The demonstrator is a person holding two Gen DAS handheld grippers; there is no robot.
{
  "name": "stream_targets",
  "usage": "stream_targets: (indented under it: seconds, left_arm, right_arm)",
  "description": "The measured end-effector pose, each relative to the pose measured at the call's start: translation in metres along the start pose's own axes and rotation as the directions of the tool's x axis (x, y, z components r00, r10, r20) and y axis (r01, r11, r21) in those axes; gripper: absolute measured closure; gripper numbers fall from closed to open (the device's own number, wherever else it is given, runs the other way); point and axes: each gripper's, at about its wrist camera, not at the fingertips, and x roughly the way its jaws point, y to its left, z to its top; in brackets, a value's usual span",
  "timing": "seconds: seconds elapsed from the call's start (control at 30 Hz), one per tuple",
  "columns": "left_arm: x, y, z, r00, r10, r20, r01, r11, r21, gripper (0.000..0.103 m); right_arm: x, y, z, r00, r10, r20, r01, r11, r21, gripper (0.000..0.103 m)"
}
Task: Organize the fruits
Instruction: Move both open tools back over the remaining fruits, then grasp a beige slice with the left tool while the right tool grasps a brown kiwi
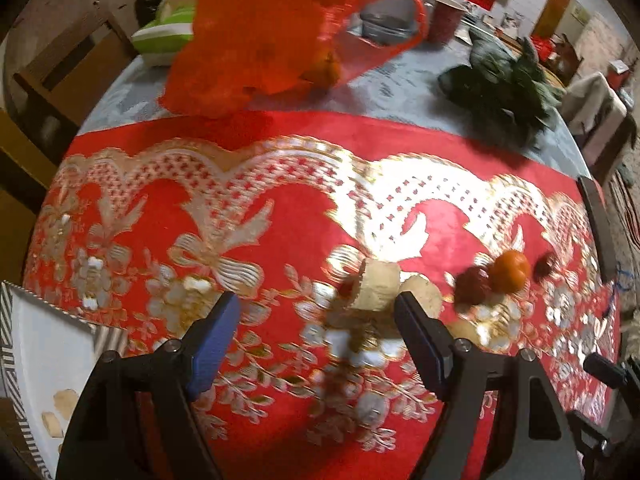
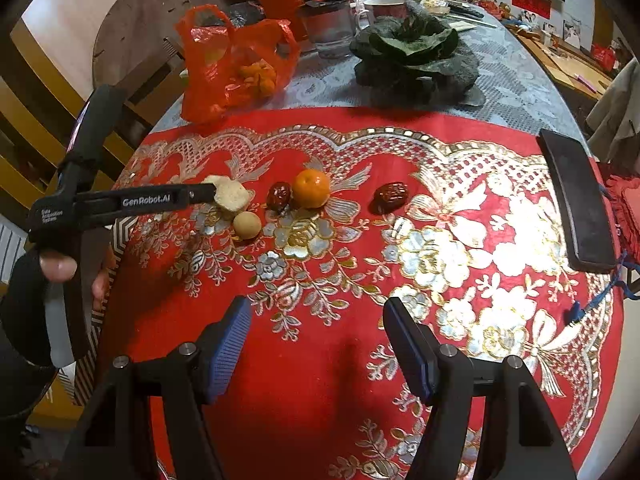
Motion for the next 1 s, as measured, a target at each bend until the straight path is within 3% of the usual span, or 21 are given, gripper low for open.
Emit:
stream_targets:
  seconds: [0.23, 0.33, 0.53, 0.8, 0.87, 0.9, 0.97, 1.0]
  left_arm:
    - [-0.003, 0.015, 0.005, 1.0, 0.016, 0.01, -0.016, 1.0, -0.012, 0.023]
    - [0.003, 0.026, 0.008, 0.999, 0.036, -0.021, -0.037, 0.999, -0.029, 0.023]
    - [0.0, 0.033, 0.009, 0.999, -0.04, -0.009, 0.04, 0.998, -0.041, 0.023]
    - [0.016, 0.018, 0.018, 0.997, -0.065, -0.036, 0.064, 0.997, -0.04, 0.024]
    - [0.02, 0.014, 0.018, 0.998, -0.058, -0.038, 0.057, 0.998, -0.027, 0.035]
    - [0.023, 0.011, 0.018, 0.998, -0.056, -0.043, 0.055, 0.998, -0.016, 0.05]
    - [0.024, 0.008, 0.019, 0.998, -0.054, -0.035, 0.054, 0.999, -0.001, 0.067]
    - [0.024, 0.007, 0.02, 0.997, -0.063, -0.037, 0.063, 0.998, 0.003, 0.069]
  right_arm:
    - [0.014, 0.019, 0.013, 0.999, 0.032, -0.012, -0.032, 0.999, -0.039, 0.03]
    - [0.019, 0.025, 0.016, 0.999, 0.038, -0.019, -0.038, 0.998, -0.053, 0.03]
    - [0.024, 0.03, 0.02, 0.998, 0.051, -0.031, -0.053, 0.996, -0.065, 0.03]
    - [0.031, 0.035, 0.024, 0.997, 0.066, -0.046, -0.07, 0.994, -0.09, 0.03]
    - [0.032, 0.035, 0.024, 0.997, 0.07, -0.044, -0.074, 0.992, -0.097, 0.03]
    - [0.032, 0.036, 0.025, 0.997, 0.072, -0.041, -0.076, 0.992, -0.1, 0.03]
    - [0.034, 0.037, 0.027, 0.996, 0.08, -0.037, -0.084, 0.99, -0.112, 0.03]
    - [0.034, 0.038, 0.029, 0.996, 0.081, -0.028, -0.083, 0.99, -0.117, 0.032]
